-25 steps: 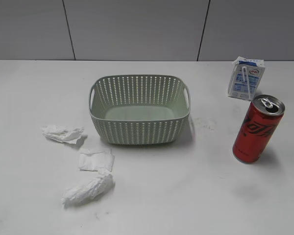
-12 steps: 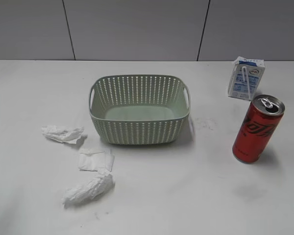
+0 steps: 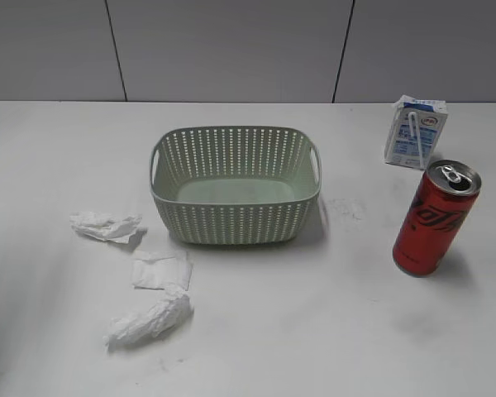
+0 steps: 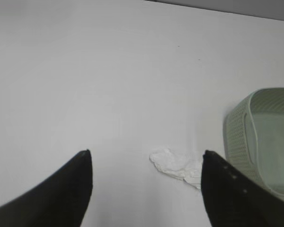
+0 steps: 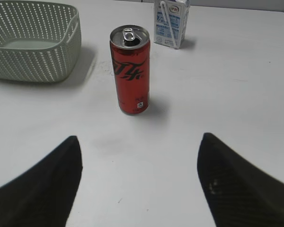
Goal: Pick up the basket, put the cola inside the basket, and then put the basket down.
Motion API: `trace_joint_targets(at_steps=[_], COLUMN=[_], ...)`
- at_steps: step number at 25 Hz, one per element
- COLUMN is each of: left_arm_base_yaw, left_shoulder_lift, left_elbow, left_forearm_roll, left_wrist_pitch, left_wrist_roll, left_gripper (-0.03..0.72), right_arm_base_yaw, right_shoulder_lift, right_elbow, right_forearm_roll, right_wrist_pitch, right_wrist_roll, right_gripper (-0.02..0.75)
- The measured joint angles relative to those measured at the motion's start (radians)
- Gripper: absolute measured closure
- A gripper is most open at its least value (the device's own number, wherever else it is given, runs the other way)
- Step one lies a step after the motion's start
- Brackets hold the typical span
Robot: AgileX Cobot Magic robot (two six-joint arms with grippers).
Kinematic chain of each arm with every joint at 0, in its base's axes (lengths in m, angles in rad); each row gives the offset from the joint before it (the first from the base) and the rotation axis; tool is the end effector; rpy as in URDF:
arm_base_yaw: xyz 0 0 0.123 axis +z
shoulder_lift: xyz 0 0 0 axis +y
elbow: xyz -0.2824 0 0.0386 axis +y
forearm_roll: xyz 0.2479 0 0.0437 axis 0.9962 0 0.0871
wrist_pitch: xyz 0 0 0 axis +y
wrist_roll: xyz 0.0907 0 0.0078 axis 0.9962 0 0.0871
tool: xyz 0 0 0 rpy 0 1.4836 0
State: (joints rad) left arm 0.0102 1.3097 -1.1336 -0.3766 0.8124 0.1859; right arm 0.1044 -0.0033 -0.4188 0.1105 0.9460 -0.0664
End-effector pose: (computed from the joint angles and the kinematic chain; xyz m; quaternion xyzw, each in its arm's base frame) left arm 0.2732 -0.0216 0.3385 0.0047 0.9310 -0.1382 0.3379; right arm 0.0070 0.0089 0.2639 -0.0687 0.8394 0.0653 0.5352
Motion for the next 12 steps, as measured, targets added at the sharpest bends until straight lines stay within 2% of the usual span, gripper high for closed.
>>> trace_joint_targets(at_steps=[5, 12], left_arm_base_yaw=[-0.099, -0.306], left_shoulder_lift=[0.160, 0.409], left_elbow=[-0.108, -0.269], left_forearm_roll=[0.016, 0.193], left_wrist_pitch=[0.023, 0.088], left_wrist_roll=[-0.033, -0.223], left_gripper=[0.146, 0.146], right_arm_base_yaw=[0.000, 0.000], right_shoulder_lift=[0.000, 0.000], right_elbow=[0.000, 0.000], right_forearm_roll=[0.000, 0.000], right_wrist_pitch=[0.000, 0.000], right_wrist_roll=[0.000, 0.000], right_gripper=[0.166, 0.166])
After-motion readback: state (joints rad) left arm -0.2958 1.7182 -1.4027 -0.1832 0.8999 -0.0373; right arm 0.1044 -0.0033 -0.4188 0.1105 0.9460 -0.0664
